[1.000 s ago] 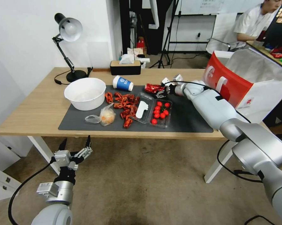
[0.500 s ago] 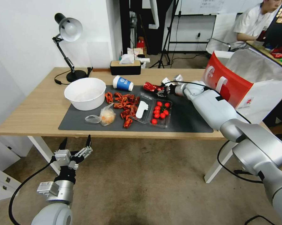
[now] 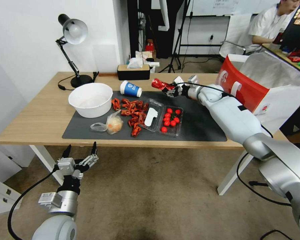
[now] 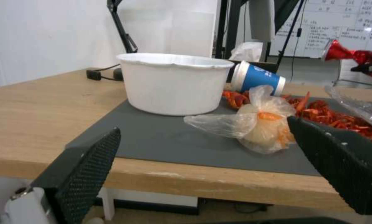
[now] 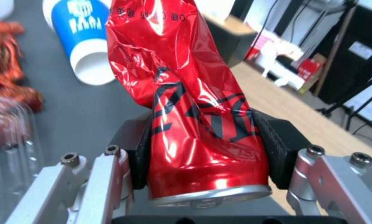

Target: Pick up the trash from the table and place it into the takeout bag.

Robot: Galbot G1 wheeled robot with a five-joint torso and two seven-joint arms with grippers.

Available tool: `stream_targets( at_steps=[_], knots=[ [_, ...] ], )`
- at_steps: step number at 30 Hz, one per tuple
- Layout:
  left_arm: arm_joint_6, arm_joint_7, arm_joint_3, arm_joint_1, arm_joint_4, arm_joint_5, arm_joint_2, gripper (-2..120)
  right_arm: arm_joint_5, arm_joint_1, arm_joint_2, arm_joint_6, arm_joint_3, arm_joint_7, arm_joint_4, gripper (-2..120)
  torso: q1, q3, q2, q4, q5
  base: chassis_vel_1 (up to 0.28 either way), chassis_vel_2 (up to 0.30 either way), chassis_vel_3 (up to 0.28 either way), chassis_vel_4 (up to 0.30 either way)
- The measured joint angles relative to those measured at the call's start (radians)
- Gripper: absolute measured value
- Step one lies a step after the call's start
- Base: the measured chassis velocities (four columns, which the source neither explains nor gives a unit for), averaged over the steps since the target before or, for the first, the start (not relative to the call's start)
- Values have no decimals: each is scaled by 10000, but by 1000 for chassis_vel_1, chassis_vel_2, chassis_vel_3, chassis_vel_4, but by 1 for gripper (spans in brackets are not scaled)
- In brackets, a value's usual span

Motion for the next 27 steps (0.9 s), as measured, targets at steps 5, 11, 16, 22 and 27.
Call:
stream_targets(
  at_steps=[5, 11, 16, 22, 27],
  knots=[
    [16, -10, -10, 50, -39, 47, -14, 100, 383, -457, -588, -133, 340, 409, 1583, 51, 0, 0, 0, -1, -1, 0, 0, 0, 0],
    [49, -18, -35, 96, -158, 113, -85, 100, 641, -1000, -1147, -177, 596, 683, 3286, 51, -1, -1, 0, 1, 0, 0, 0, 0, 0],
    [50, -26, -37, 126, -196, 143, -145, 100, 783, -1597, -1582, -180, 1060, 1218, 4483, 51, 0, -1, 0, 0, 1, 0, 0, 0, 0],
    [29, -35, -41, 161, -216, 142, -153, 100, 849, -2374, -2063, -693, 2042, 2802, 6064, 51, 0, 0, 0, 1, 1, 0, 0, 0, 0],
    [7, -39, -59, 194, -241, 115, -98, 100, 1675, -2855, -2636, -1546, 2868, 4930, 7699, 51, -1, -2, 1, 0, -1, 0, 0, 0, 0]
  ],
)
